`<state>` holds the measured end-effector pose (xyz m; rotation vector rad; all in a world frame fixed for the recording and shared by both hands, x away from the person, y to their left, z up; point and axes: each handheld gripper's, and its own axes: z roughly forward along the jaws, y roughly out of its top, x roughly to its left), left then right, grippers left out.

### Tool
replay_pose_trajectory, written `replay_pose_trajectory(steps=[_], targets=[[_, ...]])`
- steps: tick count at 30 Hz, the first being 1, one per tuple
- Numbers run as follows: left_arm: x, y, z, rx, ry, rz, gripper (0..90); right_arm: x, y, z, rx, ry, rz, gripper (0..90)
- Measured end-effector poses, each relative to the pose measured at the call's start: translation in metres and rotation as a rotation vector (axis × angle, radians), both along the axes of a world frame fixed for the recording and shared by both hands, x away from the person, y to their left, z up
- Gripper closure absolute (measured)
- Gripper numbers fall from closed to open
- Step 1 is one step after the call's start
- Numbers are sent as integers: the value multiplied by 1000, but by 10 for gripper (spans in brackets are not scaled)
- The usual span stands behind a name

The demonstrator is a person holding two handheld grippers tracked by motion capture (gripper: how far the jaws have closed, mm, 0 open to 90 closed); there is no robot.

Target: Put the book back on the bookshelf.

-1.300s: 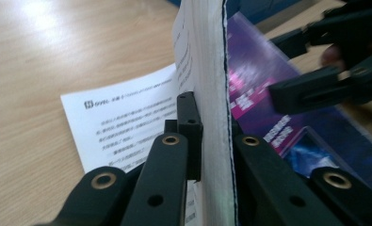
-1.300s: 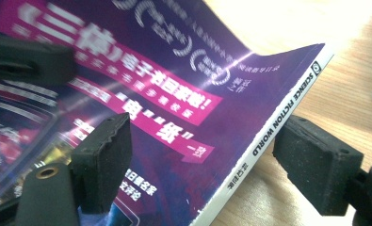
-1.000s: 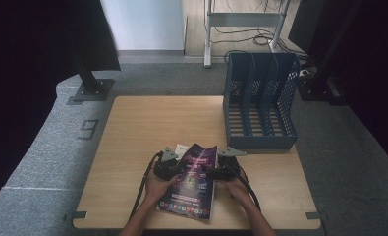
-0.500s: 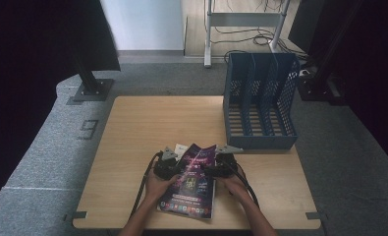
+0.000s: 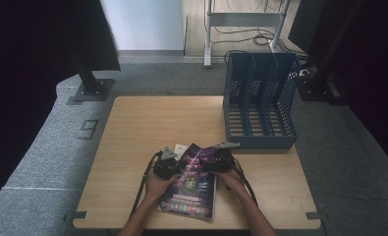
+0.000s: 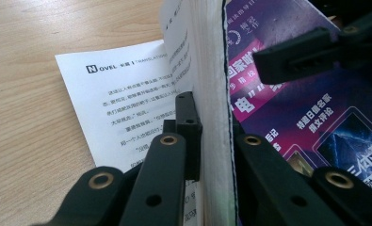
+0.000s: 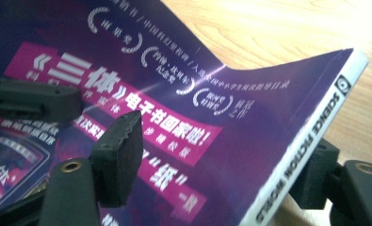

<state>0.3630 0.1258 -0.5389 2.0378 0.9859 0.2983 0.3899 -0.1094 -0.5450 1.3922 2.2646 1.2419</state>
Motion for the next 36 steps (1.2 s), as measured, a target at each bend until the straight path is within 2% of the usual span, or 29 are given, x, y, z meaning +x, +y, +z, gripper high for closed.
replay_pose_trajectory(steps=[2,9,15,18,24,28,29,31,32,33,34,35,36], targets=[[0,0,0,-1,1,1,854,3,2,1,-11,-1,4,315],[0,1,0,-5,0,2,852,10,1,-3,2,22,-1,378],[-1,1,2,-12,-6,2,853,11,-2,-1,10,34,-15,472],[-2,2,5,-22,-21,2,854,10,-7,0,41,45,-22,539],[-5,4,12,-44,-42,6,847,7,-9,7,76,39,-26,589],[-10,6,23,-67,-73,2,842,-2,-11,22,100,-23,-23,627],[-12,7,27,-76,-86,1,842,-2,-11,22,100,-23,-23,627],[-15,7,32,-85,-110,2,843,-7,-13,30,113,-57,-21,647],[-16,7,34,-89,-120,1,843,-9,-15,34,124,-69,-19,702],[-17,8,36,-95,-129,3,847,-15,-16,42,109,-135,11,697],[-18,8,37,-105,-138,1,850,-19,-16,46,90,-159,11,697],[-19,8,39,-110,-143,-1,850,-19,-16,46,90,-159,11,697],[-21,7,43,-109,-160,-4,850,-26,-14,53,62,-205,19,695]])
